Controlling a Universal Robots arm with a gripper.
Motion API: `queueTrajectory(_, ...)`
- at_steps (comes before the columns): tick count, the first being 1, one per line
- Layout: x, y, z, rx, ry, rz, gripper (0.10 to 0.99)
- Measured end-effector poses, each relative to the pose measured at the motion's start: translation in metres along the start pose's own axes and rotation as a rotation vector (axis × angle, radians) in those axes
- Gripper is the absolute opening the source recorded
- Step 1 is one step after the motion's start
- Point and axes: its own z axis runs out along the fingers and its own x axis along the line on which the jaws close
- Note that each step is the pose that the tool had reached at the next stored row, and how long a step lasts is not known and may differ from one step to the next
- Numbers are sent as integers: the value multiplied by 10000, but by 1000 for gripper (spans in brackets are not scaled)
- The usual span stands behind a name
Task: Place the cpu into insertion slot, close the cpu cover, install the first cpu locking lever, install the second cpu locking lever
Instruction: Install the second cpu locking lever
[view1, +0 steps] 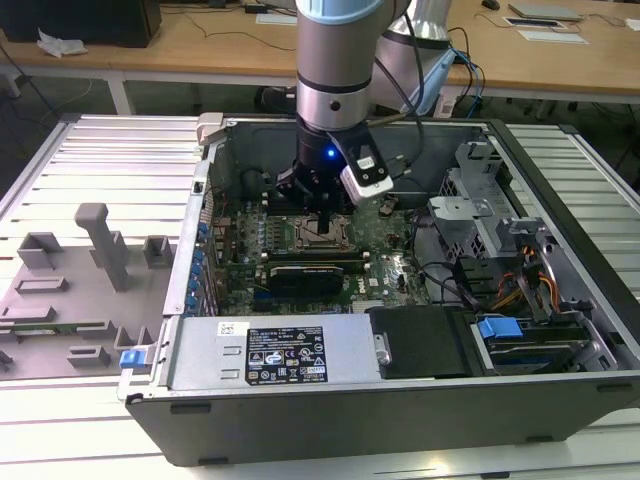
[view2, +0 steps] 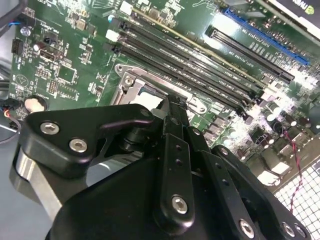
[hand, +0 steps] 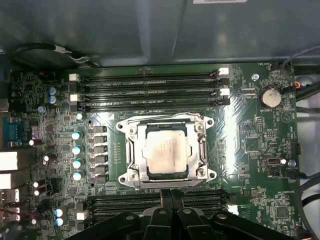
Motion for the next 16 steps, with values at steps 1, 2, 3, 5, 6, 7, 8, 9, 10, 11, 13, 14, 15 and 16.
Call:
queueTrajectory(1, 14, -13, 11, -49, 2, 0, 106)
queueTrajectory(2, 24, -46, 18, -116, 5, 1, 106)
queueTrajectory(3, 28, -80, 23, -224, 10, 6, 106)
queueTrajectory(5, 36, -131, 31, -392, 17, 9, 106)
queueTrajectory(6, 48, -166, 43, -529, 24, 12, 106)
queueTrajectory(7, 54, -183, 51, -599, 27, 13, 106)
queueTrajectory(8, 61, -197, 61, -665, 30, 16, 106)
queueTrajectory(9, 64, -204, 68, -707, 31, 17, 106)
queueTrajectory(10, 68, -209, 79, -753, 34, 18, 106)
queueTrajectory(11, 67, -209, 81, -769, 34, 18, 106)
queueTrajectory(13, 68, -210, 81, -769, 35, 18, 106)
queueTrajectory(14, 71, -211, 86, -793, 34, 18, 106)
queueTrajectory(15, 81, -211, 94, -823, 32, 18, 106)
queueTrajectory(16, 94, -212, 102, -845, 32, 18, 106)
